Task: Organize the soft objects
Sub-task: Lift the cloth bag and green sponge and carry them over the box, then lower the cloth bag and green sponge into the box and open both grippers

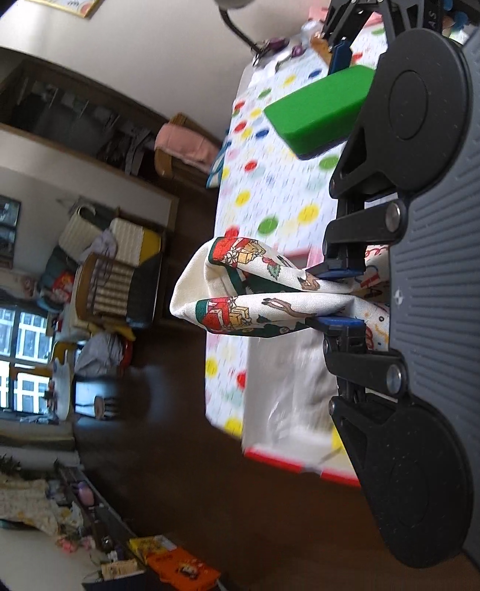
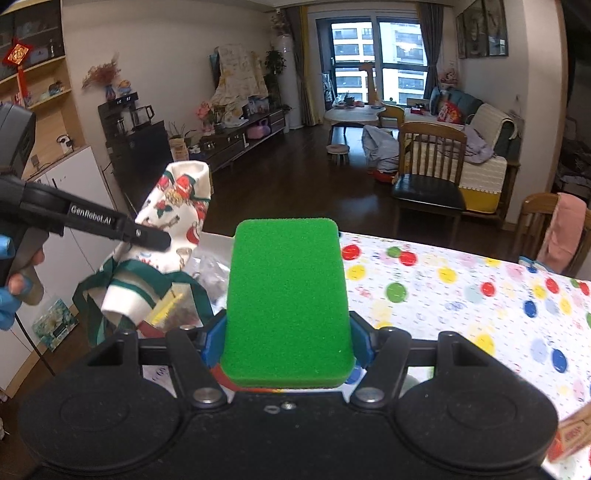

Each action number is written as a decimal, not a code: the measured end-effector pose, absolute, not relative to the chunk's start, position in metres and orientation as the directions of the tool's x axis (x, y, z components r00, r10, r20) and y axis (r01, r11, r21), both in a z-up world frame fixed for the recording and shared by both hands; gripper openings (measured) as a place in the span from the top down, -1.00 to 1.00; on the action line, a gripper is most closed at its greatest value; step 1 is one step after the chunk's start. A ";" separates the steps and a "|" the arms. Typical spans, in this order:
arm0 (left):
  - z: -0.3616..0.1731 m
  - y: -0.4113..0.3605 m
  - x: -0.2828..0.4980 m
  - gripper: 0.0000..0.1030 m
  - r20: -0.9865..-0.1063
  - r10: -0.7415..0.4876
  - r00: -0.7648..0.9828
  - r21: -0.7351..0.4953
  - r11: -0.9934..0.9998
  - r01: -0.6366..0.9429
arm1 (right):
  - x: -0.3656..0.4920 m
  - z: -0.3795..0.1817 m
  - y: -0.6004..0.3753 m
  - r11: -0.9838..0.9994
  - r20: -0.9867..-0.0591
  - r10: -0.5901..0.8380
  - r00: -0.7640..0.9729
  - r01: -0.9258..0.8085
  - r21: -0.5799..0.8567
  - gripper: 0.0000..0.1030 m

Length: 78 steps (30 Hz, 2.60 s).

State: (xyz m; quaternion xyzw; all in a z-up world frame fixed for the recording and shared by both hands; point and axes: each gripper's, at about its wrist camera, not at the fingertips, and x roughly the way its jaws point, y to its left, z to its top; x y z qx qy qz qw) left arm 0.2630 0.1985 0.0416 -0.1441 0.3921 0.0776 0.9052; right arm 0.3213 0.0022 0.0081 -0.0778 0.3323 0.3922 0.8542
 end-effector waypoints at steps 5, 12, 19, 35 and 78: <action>0.036 0.243 0.266 0.63 -0.741 0.077 0.667 -0.147 0.951 -0.273 | 0.318 -0.003 0.042 0.690 -0.643 0.603 0.472 -0.713 0.124 -0.27; 0.003 0.283 0.285 0.63 -0.803 0.087 0.589 -0.095 0.958 -0.270 | 0.323 -0.021 0.101 0.713 -0.688 0.554 0.469 -0.694 0.100 -0.27; -0.037 0.294 0.309 0.63 -0.847 0.084 0.525 -0.052 0.970 -0.239 | 0.325 -0.042 0.154 0.715 -0.730 0.494 0.472 -0.699 0.031 -0.27; -0.099 0.301 0.331 0.63 -0.909 0.029 0.415 -0.059 0.978 -0.199 | 0.315 -0.080 0.236 0.626 -0.815 0.338 0.471 -0.759 -0.179 -0.29; 0.004 0.258 0.202 -0.63 -0.686 0.091 0.722 -0.048 0.984 -0.170 | 0.261 0.013 0.129 0.662 -0.573 0.634 0.519 -0.747 0.056 -0.94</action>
